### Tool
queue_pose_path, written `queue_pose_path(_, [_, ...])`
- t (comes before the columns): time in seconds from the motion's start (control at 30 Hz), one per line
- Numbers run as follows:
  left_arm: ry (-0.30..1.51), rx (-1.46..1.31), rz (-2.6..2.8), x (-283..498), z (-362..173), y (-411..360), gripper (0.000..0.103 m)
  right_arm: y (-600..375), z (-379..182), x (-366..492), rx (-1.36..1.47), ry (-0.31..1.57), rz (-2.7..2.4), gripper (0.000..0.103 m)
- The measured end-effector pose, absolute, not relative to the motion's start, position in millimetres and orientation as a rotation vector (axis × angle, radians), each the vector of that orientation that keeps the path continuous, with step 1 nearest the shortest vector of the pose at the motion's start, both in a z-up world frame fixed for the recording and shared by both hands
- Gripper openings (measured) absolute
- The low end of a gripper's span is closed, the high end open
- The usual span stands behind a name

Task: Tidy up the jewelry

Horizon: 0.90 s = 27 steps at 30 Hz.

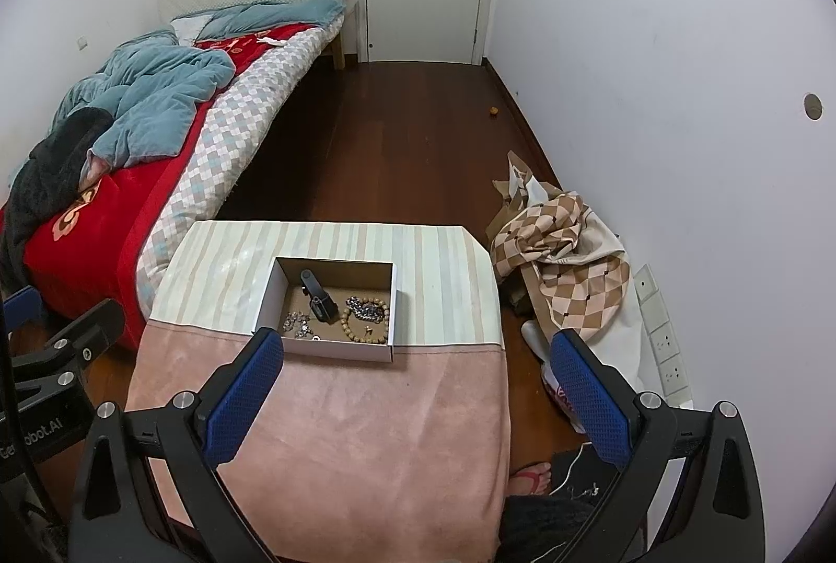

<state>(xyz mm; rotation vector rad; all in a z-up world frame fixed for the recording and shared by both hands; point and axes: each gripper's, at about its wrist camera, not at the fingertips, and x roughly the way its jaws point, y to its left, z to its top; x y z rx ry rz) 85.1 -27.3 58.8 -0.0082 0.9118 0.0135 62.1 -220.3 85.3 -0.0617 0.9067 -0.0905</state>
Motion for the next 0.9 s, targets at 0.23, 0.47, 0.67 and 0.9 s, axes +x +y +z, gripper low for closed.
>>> queue_pose_path(0.23, [0.912,-0.007,0.016,85.0,58.8,-27.9,0.103,-221.3,82.1,60.5,-0.063,0.909,-0.092,0.103])
queue_pose_path(0.47, [0.909,-0.002,0.015,84.1,58.7,-27.3,0.103,-221.4,81.5,60.0,-0.064,0.907,-0.09,0.103])
queue_pose_path(0.67, [0.91,-0.002,0.015,82.1,58.1,-23.6,0.103,-221.4,81.2,59.5,-0.063,0.908,-0.09,0.103])
queue_pose_path(0.9, [0.911,-0.003,0.013,80.0,57.5,-22.2,0.103,-220.8,80.8,58.2,-0.064,0.909,-0.09,0.103])
